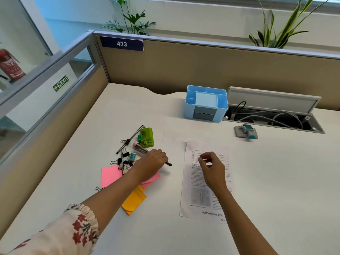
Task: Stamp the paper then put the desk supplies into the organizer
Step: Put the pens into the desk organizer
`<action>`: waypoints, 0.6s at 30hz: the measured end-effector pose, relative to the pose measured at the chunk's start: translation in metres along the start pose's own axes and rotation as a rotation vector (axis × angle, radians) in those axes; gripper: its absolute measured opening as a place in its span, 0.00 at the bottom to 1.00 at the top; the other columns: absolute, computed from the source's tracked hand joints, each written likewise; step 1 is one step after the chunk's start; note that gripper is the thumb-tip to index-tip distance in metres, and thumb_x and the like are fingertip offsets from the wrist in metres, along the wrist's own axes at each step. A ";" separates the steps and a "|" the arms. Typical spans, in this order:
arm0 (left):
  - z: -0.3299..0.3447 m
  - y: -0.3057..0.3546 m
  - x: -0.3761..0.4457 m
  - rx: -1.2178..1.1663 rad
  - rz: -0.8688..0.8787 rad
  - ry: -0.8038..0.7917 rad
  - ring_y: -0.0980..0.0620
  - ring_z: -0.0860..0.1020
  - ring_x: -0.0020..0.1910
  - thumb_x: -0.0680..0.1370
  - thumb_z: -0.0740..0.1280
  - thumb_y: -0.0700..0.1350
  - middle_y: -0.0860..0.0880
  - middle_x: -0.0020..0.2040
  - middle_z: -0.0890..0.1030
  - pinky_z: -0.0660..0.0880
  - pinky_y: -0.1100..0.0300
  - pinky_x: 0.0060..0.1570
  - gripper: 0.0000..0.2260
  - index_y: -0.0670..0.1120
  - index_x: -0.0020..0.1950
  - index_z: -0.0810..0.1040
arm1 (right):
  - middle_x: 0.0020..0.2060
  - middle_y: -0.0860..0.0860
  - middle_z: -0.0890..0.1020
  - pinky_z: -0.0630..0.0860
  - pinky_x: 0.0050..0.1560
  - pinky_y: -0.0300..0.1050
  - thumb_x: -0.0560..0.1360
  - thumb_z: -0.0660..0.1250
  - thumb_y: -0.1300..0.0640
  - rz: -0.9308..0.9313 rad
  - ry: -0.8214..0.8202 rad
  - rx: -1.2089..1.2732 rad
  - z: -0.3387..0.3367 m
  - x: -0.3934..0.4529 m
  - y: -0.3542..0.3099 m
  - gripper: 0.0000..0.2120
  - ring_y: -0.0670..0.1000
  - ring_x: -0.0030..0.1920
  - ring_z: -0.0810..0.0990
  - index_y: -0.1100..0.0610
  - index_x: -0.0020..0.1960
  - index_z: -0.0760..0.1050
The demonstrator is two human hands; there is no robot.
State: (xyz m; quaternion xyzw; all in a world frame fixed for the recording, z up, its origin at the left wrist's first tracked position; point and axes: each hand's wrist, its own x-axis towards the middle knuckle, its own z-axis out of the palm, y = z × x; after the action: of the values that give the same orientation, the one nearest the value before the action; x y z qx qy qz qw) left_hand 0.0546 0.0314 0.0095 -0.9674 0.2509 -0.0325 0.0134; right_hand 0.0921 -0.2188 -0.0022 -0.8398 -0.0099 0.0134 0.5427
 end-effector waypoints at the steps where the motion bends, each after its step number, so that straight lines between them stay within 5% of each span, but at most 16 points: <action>1: -0.003 0.003 0.002 -0.017 0.015 0.044 0.50 0.76 0.40 0.62 0.72 0.29 0.51 0.40 0.78 0.72 0.60 0.42 0.17 0.48 0.43 0.78 | 0.45 0.44 0.82 0.73 0.39 0.31 0.76 0.68 0.59 0.008 -0.019 0.012 0.003 0.001 -0.001 0.03 0.45 0.47 0.79 0.52 0.47 0.77; 5: -0.017 0.015 0.007 -0.073 0.104 0.254 0.46 0.77 0.43 0.67 0.68 0.28 0.48 0.42 0.79 0.74 0.56 0.48 0.15 0.44 0.47 0.80 | 0.45 0.46 0.84 0.74 0.44 0.32 0.76 0.68 0.57 0.078 -0.127 0.094 0.015 0.005 -0.008 0.02 0.46 0.47 0.81 0.54 0.48 0.79; 8: -0.027 0.028 0.010 -0.094 0.196 0.381 0.46 0.76 0.44 0.74 0.66 0.31 0.46 0.44 0.79 0.74 0.54 0.50 0.10 0.43 0.51 0.80 | 0.46 0.49 0.86 0.79 0.53 0.45 0.79 0.65 0.50 0.188 -0.329 0.178 0.023 0.008 -0.016 0.10 0.51 0.50 0.83 0.55 0.53 0.80; 12: -0.031 0.041 0.013 -0.137 0.268 0.503 0.47 0.76 0.49 0.79 0.65 0.35 0.46 0.48 0.81 0.74 0.56 0.54 0.07 0.41 0.53 0.81 | 0.54 0.55 0.84 0.77 0.60 0.47 0.80 0.60 0.44 0.328 -0.564 0.418 0.028 0.017 -0.029 0.21 0.53 0.56 0.83 0.59 0.62 0.77; 18: -0.030 0.042 0.020 -0.191 0.278 0.583 0.46 0.79 0.50 0.79 0.65 0.35 0.44 0.47 0.82 0.76 0.54 0.55 0.06 0.39 0.50 0.82 | 0.56 0.58 0.83 0.75 0.64 0.49 0.79 0.65 0.52 0.403 -0.558 0.548 0.027 0.038 -0.048 0.17 0.54 0.58 0.81 0.60 0.63 0.78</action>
State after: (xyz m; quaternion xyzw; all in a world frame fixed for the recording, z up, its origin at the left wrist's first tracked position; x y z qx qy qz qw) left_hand 0.0492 -0.0150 0.0387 -0.8706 0.3758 -0.2821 -0.1456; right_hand 0.1290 -0.1731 0.0303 -0.6142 0.0117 0.3473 0.7085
